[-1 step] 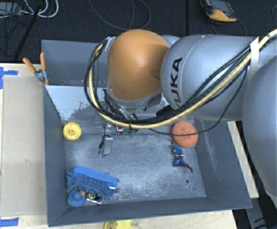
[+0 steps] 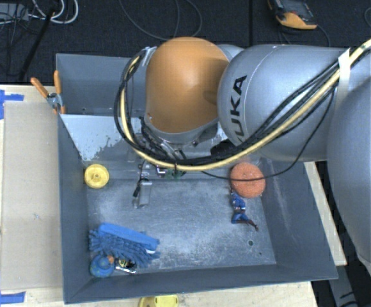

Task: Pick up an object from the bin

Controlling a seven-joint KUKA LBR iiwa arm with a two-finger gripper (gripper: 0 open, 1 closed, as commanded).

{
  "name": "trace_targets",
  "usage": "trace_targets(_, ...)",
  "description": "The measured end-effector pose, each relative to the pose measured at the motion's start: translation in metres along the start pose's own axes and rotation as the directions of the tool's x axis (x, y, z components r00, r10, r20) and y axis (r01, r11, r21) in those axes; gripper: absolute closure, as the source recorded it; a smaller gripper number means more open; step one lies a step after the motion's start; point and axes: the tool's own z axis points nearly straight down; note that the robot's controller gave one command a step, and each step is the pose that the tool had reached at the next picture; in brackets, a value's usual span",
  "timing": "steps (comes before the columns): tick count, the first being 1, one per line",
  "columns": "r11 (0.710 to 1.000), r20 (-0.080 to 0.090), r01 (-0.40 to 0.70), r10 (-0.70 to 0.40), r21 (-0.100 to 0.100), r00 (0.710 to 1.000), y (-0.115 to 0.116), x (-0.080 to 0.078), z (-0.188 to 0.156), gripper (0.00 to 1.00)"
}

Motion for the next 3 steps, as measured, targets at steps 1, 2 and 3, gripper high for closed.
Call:
trace_targets(1,0.998,0.003,0.060,-0.060,0.000,0.998,0.010,0.062,0.063,0.00)
trace_targets(2,0.997,0.000,0.078,-0.078,0.000,0.997,0.003,0.056,0.095,0.00)
trace_targets(3,0.976,-0.001,0.216,-0.216,0.000,0.976,0.024,0.085,0.140,1.00)
